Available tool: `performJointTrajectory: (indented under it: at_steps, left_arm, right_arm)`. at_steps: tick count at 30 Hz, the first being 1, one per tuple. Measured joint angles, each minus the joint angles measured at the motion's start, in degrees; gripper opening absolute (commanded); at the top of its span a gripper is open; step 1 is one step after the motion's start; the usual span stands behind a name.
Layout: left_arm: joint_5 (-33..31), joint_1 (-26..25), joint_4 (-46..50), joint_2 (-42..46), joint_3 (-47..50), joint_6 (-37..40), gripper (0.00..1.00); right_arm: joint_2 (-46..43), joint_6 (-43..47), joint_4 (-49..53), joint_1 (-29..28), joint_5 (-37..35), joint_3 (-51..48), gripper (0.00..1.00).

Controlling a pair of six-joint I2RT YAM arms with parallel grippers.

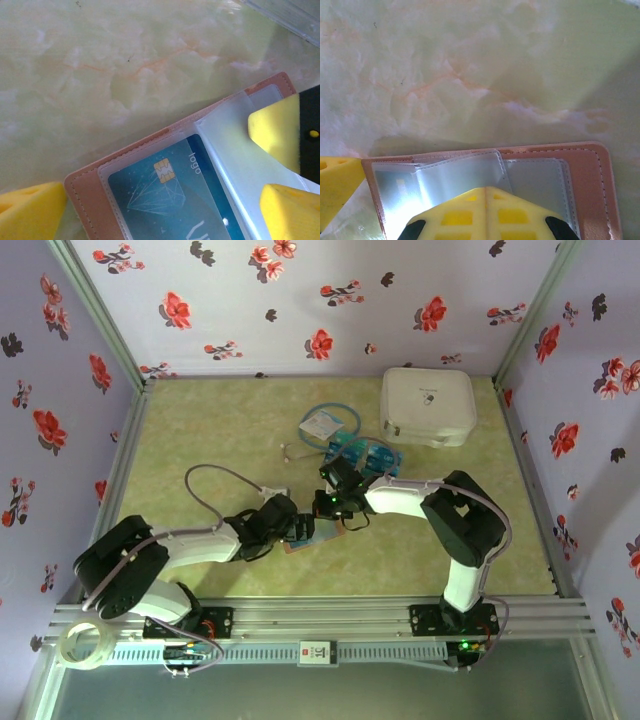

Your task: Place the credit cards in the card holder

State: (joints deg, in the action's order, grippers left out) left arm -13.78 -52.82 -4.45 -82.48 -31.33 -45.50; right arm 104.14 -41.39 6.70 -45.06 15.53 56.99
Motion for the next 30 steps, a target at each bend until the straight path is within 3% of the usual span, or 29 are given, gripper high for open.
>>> performJointTrajectory:
  at_steps: [16, 30]
  left_arm:
    - [-0.1, -2.3, -5.5, 5.5, 6.4, 1.3, 1.00]
    - [-2.5, -4.4, -5.7, 0.6, 3.9, 5.6, 0.99]
  right_arm:
    - [0.5, -0.9, -1.4, 0.0, 0.2, -0.4, 0.00]
    - [0.5, -1.2, -2.4, 0.0, 0.2, -0.9, 0.00]
